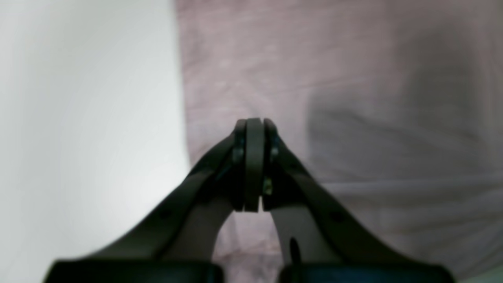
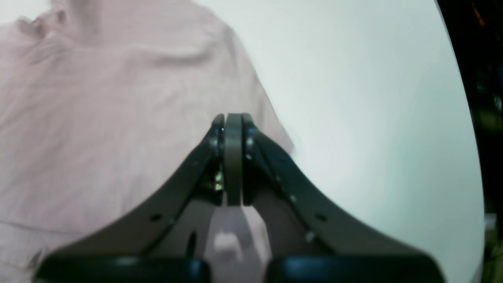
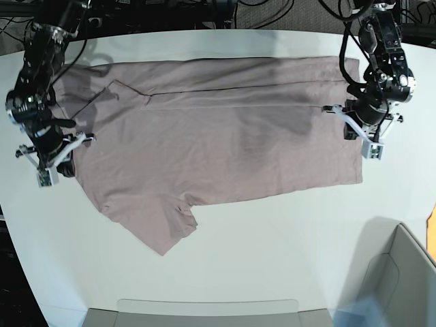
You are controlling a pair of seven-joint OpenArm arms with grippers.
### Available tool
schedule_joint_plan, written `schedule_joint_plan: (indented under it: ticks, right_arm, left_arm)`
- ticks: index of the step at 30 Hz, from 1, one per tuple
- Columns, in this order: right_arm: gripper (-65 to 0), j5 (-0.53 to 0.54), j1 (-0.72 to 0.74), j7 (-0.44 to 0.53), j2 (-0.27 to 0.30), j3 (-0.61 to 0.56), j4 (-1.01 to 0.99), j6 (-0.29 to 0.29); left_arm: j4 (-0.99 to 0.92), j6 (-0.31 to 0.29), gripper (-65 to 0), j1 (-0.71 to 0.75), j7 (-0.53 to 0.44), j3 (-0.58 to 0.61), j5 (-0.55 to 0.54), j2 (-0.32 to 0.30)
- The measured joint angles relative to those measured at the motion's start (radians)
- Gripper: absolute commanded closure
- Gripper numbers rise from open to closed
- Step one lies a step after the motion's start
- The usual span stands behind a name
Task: Fold the T-shirt properly
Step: 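Release the hem and move both grippers to the shirt's side edges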
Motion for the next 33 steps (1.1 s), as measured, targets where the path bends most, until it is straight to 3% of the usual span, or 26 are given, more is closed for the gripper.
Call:
schedule_joint_plan:
  ticks: [3,7,11,15,19,24,28,31,33]
  right_arm:
    - [0.0,-0.114,0.151,-0.005,-0.019,-0.074,-0.147,-0.005]
    - [0.0,-0.269,0.29,0.06,-0.068,-0.08,-0.383,-0.008]
    - [0.0,-0.395,0.348,0.146,-0.071,-0.083,-0.587,-0.008]
    - [0.0,-0.448,0.335,0.178,-0.074,-0.081,-0.678,-0.014]
    - [0.0,-0.439,0.267,0.183,-0.069,-0.063,-0.619,-0.011]
    - [0.0,-0.442,0.121,0.088,-0.063,-0.034,-0.43,-0.001]
    - [0.0,-0.455,0.005,0.041,-0.068,-0.026,-0.276,0.127]
    - [-0.2,-0.468,-0.013,0.006,-0.085,-0.026,-0.23,0.146]
    - [-6.6,-0.468,0.003,-0.007,-0.096,-0.027,-0.204,0.16]
  left_arm:
    - [0.0,0.005,0.0,-0.002,0.002,0.027,-0.003,0.005]
    - [-0.001,0.005,0.0,0.001,0.002,0.029,0.004,0.002]
    - [-0.022,0.005,0.0,0.002,0.002,0.029,0.002,0.005]
    - [-0.026,0.005,0.0,0.018,-0.002,0.027,0.002,0.005]
    - [-0.027,0.005,0.0,0.018,-0.002,0.027,0.002,0.005]
    - [-0.028,0.005,0.0,0.009,-0.002,0.027,0.002,0.005]
    - [-0.029,0.005,0.0,0.009,-0.002,0.027,0.001,0.005]
    - [-0.029,0.005,0.0,0.007,-0.002,0.028,0.001,0.005]
    - [-0.032,0.005,0.0,0.006,-0.003,0.029,0.001,0.005]
